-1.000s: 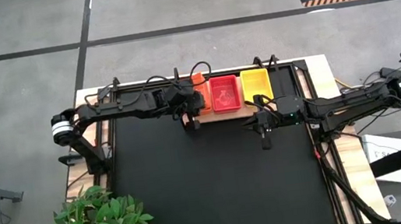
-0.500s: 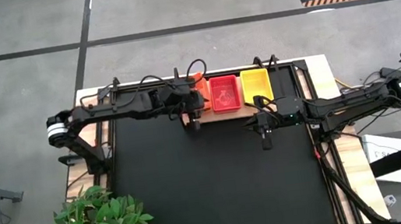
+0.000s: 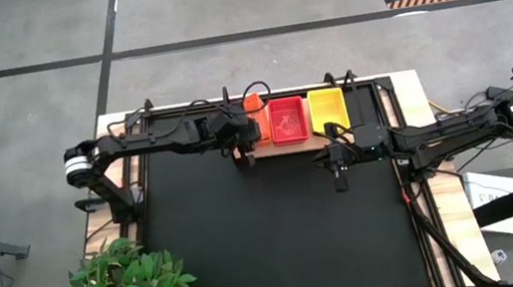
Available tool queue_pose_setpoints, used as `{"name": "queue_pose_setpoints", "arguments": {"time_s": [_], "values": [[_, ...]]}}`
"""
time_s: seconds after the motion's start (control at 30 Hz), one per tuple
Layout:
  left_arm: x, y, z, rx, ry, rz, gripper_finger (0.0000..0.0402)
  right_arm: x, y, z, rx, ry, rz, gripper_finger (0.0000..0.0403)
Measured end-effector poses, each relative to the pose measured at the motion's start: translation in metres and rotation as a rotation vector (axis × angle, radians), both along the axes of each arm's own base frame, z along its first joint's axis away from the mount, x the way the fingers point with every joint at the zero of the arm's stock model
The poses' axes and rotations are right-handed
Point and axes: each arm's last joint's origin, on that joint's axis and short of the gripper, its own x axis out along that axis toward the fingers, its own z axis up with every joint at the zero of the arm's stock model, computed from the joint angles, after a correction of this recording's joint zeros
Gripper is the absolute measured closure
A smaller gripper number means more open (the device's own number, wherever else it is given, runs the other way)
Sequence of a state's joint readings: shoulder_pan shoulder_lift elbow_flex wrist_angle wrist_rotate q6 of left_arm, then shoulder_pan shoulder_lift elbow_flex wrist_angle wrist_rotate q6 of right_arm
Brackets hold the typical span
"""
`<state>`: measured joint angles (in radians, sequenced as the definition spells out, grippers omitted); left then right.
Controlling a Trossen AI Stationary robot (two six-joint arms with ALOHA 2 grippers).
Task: Stack baskets on shelf by color
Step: Stack the orange basket on top of the orange basket on the shelf
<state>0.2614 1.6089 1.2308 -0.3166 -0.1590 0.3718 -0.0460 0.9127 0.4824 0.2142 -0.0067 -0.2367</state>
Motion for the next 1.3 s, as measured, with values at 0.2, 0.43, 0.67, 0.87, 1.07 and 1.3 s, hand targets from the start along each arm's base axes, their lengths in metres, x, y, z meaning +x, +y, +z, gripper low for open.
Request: {"name": "queue_pose_setpoints", "arguments": {"time_s": [0.2, 0.43, 0.67, 0.87, 1.07, 1.3], "values": [[0.000, 0.003, -0.003, 0.002, 0.009, 0.012, 0.0281, 0.000, 0.000, 0.000, 0.000, 0.001, 0.000, 0.0394], [0.000, 0.003, -0.008, 0.001, 0.000, 0.013, 0.0281, 0.000, 0.000, 0.000, 0.000, 0.001, 0.000, 0.0394], [-0.001, 0.003, -0.018, 0.007, -0.025, 0.012, 0.0295, 0.000, 0.000, 0.000, 0.000, 0.001, 0.000, 0.0394], [-0.001, 0.003, -0.018, 0.010, -0.026, 0.010, 0.0356, 0.000, 0.000, 0.000, 0.000, 0.001, 0.000, 0.0394], [0.000, 0.003, -0.016, 0.013, -0.028, 0.007, 0.0395, 0.000, 0.000, 0.000, 0.000, 0.001, 0.000, 0.0394], [0.001, 0.003, -0.002, 0.016, -0.036, 0.006, 0.0394, 0.000, 0.000, 0.000, 0.000, 0.001, 0.000, 0.0394]]}}
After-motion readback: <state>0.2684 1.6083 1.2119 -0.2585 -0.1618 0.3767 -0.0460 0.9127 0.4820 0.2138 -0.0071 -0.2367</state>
